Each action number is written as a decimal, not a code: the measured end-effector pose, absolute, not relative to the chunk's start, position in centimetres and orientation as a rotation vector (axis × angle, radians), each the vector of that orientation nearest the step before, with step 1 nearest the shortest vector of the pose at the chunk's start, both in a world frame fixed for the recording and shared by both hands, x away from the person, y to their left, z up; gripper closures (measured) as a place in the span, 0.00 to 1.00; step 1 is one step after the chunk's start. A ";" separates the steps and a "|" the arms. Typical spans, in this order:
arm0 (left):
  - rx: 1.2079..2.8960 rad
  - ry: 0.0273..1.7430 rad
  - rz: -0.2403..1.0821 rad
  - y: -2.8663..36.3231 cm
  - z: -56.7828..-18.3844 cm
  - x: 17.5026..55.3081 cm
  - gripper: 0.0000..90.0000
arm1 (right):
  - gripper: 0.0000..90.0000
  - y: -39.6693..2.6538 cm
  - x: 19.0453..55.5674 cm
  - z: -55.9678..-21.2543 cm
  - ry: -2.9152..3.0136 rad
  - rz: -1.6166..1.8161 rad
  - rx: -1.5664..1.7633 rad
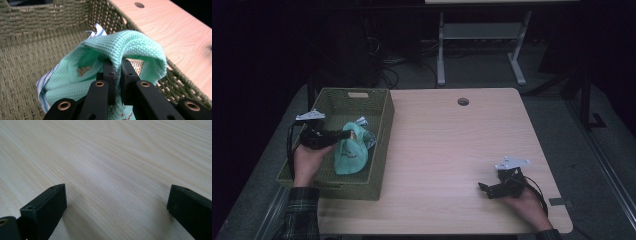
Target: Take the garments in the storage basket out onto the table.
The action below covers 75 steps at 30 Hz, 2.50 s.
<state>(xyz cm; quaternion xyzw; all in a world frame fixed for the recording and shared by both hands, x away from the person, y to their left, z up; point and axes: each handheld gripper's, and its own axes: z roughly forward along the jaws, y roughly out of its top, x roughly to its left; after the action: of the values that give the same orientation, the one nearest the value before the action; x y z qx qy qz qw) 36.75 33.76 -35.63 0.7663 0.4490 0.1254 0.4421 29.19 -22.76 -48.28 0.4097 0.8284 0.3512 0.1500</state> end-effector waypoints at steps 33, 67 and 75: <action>1.858 0.942 0.344 31.5 -29.4 36.3 0.94 | 0.02 -22.7 29.2 -48.3 2.381 1.008 1.181; 1.850 0.702 0.290 24.1 -24.3 36.7 0.94 | 0.02 -22.7 29.2 -48.3 2.381 1.009 1.181; 1.863 0.654 0.248 21.6 -24.7 36.8 0.94 | 0.02 -22.8 29.2 -48.3 2.379 1.008 1.179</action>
<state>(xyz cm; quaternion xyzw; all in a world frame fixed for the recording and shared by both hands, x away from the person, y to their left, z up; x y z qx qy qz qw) 36.84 21.56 -24.72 0.7853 0.2754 0.1046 0.5445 29.18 -22.75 -48.27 0.4104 0.8282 0.3509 0.1500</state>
